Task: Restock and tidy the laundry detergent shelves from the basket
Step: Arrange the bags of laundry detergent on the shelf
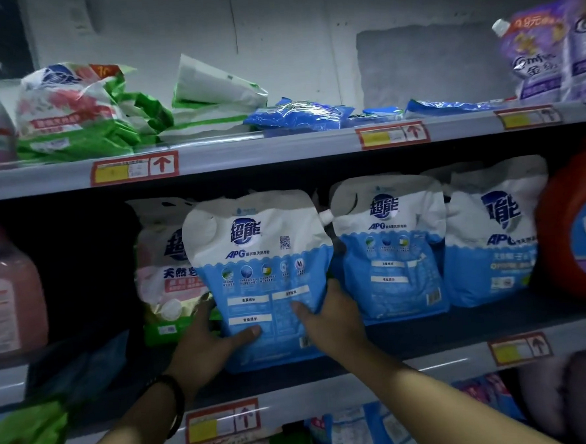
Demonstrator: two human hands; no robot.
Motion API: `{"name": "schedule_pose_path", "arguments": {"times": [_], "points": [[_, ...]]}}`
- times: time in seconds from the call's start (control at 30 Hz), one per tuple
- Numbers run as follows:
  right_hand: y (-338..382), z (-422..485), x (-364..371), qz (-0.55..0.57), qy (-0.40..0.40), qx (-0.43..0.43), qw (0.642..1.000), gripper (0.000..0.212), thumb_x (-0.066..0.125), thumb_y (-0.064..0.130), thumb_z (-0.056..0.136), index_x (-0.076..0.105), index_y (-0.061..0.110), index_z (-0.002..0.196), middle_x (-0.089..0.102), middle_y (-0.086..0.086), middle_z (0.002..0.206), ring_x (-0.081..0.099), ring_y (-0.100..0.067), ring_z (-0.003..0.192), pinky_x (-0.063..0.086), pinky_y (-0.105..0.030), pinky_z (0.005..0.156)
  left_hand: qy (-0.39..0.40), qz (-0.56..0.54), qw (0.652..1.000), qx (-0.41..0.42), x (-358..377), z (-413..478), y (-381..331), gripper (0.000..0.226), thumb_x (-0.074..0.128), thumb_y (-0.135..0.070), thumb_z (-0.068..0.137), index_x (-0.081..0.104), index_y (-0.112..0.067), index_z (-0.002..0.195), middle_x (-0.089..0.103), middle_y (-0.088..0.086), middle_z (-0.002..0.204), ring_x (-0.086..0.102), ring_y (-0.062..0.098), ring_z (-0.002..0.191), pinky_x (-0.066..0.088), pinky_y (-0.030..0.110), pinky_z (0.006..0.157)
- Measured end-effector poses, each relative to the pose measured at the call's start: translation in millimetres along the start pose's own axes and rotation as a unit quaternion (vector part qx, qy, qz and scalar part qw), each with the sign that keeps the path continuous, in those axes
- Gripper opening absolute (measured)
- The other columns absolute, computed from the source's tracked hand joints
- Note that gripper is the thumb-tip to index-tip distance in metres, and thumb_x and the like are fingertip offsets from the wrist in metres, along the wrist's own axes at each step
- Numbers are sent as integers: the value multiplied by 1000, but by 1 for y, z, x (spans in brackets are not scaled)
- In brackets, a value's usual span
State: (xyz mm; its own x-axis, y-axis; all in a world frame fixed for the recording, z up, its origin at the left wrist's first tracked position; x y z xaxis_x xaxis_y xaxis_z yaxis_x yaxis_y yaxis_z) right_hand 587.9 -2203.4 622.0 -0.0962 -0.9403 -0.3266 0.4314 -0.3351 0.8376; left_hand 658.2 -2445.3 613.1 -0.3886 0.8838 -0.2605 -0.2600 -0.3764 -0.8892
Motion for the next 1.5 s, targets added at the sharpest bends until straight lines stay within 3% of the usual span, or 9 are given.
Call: {"name": "schedule_pose_path", "arguments": {"times": [0.17, 0.33, 0.5, 0.6, 0.83, 1.07, 1.23, 1.37, 1.5], "points": [[-7, -9, -49, 66, 18, -6, 998, 25, 76, 31, 96, 60, 33, 115, 70, 15, 104, 69, -5, 91, 54, -25, 72, 45, 17, 999, 11, 36, -15, -32, 77, 103, -31, 63, 64, -41, 129, 79, -17, 113, 73, 12, 108, 62, 44, 96], [-28, -18, -109, 91, -4, 20, 996, 29, 73, 22, 99, 66, 28, 127, 73, 11, 114, 72, -17, 102, 61, -47, 94, 78, 26, 996, 17, 92, -26, -53, 89, 101, -62, 52, 62, -49, 131, 75, -20, 124, 70, 13, 120, 57, 50, 105], [-54, -10, -172, 57, -36, 59, 996, 30, 71, 24, 101, 67, 29, 131, 71, 5, 124, 69, -23, 108, 59, -42, 94, 110, 48, 992, 45, 155, -29, -78, 89, 99, -57, 56, 58, -49, 135, 73, -21, 129, 66, 12, 123, 57, 51, 105], [-70, 1, -204, 31, -38, 74, 996, 31, 72, 25, 99, 69, 29, 129, 72, 2, 129, 70, -27, 112, 58, -50, 100, 105, 83, 988, 73, 187, -29, -95, 83, 98, -48, 67, 53, -46, 137, 67, -19, 137, 64, 15, 123, 55, 47, 105], [-97, 16, -251, 11, -64, 96, 993, 39, 76, 19, 94, 71, 27, 132, 74, 3, 126, 71, -26, 110, 59, -49, 101, 111, 167, 972, 124, 234, -25, -112, 97, 91, -71, 60, 48, -47, 144, 64, -23, 141, 68, 13, 122, 58, 47, 104], [-131, 27, -299, -16, -117, 92, 989, 21, 65, 15, 101, 72, 32, 110, 73, 8, 95, 66, -9, 81, 58, -35, 81, 85, 212, 961, 153, 290, -32, -134, 95, 91, -59, 72, 38, -46, 150, 65, -18, 142, 68, 18, 122, 57, 35, 99], [-158, 40, -339, 10, -136, 114, 984, 28, 68, 14, 99, 74, 39, 88, 77, 9, 95, 73, -19, 91, 63, -47, 93, 96, 225, 961, 132, 342, -22, -142, 91, 86, -64, 76, 37, -41, 150, 66, -11, 142, 70, 23, 115, 56, 36, 96], [-176, 48, -369, 29, -163, 127, 978, 25, 66, 13, 101, 77, 26, 120, 74, 7, 100, 68, -18, 91, 63, -52, 92, 104, 252, 952, 139, 390, -15, -151, 91, 82, -66, 79, 35, -38, 152, 63, -9, 146, 68, 27, 119, 56, 41, 102], [-189, 55, -383, 17, -198, 128, 972, 26, 71, 20, 99, 78, 28, 122, 71, 17, 89, 70, -18, 86, 65, -50, 87, 105, 269, 949, 123, 415, 0, -155, 93, 84, -67, 75, 39, -30, 147, 63, -4, 145, 66, 30, 123, 55, 42, 100]]}}
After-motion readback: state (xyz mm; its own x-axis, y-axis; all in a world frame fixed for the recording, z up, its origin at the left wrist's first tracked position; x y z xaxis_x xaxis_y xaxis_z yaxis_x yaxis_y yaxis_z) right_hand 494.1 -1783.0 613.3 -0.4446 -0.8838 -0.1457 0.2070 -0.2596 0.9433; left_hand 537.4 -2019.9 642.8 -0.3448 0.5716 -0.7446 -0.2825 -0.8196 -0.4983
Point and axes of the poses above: each hand's wrist, its own z-axis towards the middle knuckle, its own x-axis out of the palm, y = z × x, the point moved 5 cm from there along z, towards the middle knuckle
